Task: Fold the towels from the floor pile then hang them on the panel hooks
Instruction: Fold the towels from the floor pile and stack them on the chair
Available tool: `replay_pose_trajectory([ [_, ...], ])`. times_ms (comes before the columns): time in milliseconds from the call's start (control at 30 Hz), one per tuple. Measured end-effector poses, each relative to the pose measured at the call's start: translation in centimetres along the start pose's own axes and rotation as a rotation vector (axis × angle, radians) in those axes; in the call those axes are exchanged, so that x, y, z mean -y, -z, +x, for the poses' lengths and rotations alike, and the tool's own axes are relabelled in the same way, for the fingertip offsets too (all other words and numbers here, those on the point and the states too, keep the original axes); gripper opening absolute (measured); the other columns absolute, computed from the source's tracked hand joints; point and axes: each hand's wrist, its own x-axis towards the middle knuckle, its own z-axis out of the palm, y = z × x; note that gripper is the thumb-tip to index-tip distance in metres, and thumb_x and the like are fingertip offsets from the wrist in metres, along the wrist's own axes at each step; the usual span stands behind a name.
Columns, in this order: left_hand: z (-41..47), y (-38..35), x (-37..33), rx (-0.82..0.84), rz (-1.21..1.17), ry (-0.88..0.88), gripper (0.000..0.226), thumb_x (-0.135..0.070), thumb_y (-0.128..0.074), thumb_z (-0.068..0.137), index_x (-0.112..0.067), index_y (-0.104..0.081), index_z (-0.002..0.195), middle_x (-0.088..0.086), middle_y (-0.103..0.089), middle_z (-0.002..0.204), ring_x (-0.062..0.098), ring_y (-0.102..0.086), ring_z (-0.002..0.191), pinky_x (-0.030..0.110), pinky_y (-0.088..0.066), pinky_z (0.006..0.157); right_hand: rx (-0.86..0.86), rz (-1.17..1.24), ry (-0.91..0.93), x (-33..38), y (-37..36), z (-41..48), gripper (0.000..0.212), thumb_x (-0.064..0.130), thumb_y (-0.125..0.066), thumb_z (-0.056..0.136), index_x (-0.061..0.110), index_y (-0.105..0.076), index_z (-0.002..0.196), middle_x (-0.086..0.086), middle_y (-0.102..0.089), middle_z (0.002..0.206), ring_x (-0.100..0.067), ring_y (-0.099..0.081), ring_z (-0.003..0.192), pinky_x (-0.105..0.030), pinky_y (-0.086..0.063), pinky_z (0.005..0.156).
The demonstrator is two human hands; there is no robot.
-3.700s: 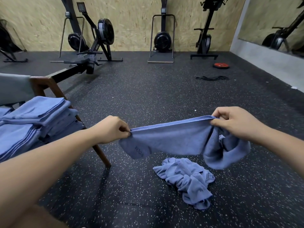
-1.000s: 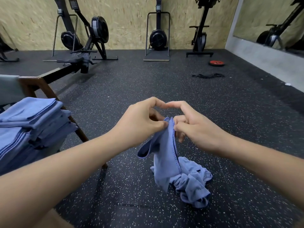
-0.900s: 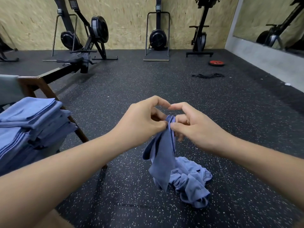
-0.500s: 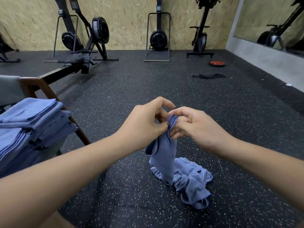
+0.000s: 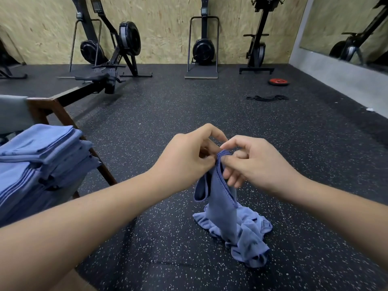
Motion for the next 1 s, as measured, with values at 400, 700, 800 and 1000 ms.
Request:
replay_pose_trajectory([
  [400, -0.1, 0.7, 1.4, 0.038, -0.026, 0.064, 0.030, -0.007, -0.073, 0.093, -0.028, -0.054, 0.104, -0.007, -0.071, 0.087, 0.008, -0.063, 0.066, 0.021, -0.047, 0.060, -0.207, -0.244, 0.273, -1.1, 2.2, 0.9, 0.015, 0.027, -0.079, 0.094, 0.023, -0.068, 0.083, 0.004, -0.062, 0.073, -0.007, -0.052, 0.065, -0.030, -0.044, 0.065],
  [700, 0.2, 0.8, 1.8, -0.044, 0.212, -0.160, 0.031, -0.002, -0.064, 0.083, -0.026, -0.081, 0.091, -0.014, -0.075, 0.086, 0.006, -0.069, 0.080, 0.023, -0.051, 0.079, -0.148, -0.109, 0.297, -1.6, 2.7, 1.3, 0.015, 0.020, -0.072, 0.101, 0.018, -0.062, 0.090, 0.007, -0.060, 0.074, -0.007, -0.049, 0.068, -0.024, -0.041, 0.066],
  [800, 0.1, 0.2, 0.9, -0.047, 0.184, -0.123, 0.019, -0.020, -0.061, 0.086, -0.025, -0.079, 0.090, -0.010, -0.071, 0.084, 0.010, -0.066, 0.081, 0.028, -0.050, 0.080, -0.116, -0.123, 0.336, -1.7, 2.1, 1.3, 0.015, 0.024, -0.073, 0.101, 0.020, -0.062, 0.091, 0.001, -0.057, 0.074, -0.009, -0.049, 0.069, -0.030, -0.042, 0.067],
  [1000, 0.0, -0.9, 0.6, -0.021, 0.277, -0.105, 0.043, -0.047, -0.074, 0.088, -0.018, -0.051, 0.068, -0.006, -0.051, 0.068, 0.011, -0.050, 0.064, 0.027, -0.037, 0.059, -0.011, -0.089, 0.364, -1.7, 0.9, 1.0, 0.011, 0.031, -0.069, 0.098, 0.020, -0.066, 0.099, -0.014, -0.069, 0.086, -0.036, -0.064, 0.077, -0.061, -0.053, 0.076],
])
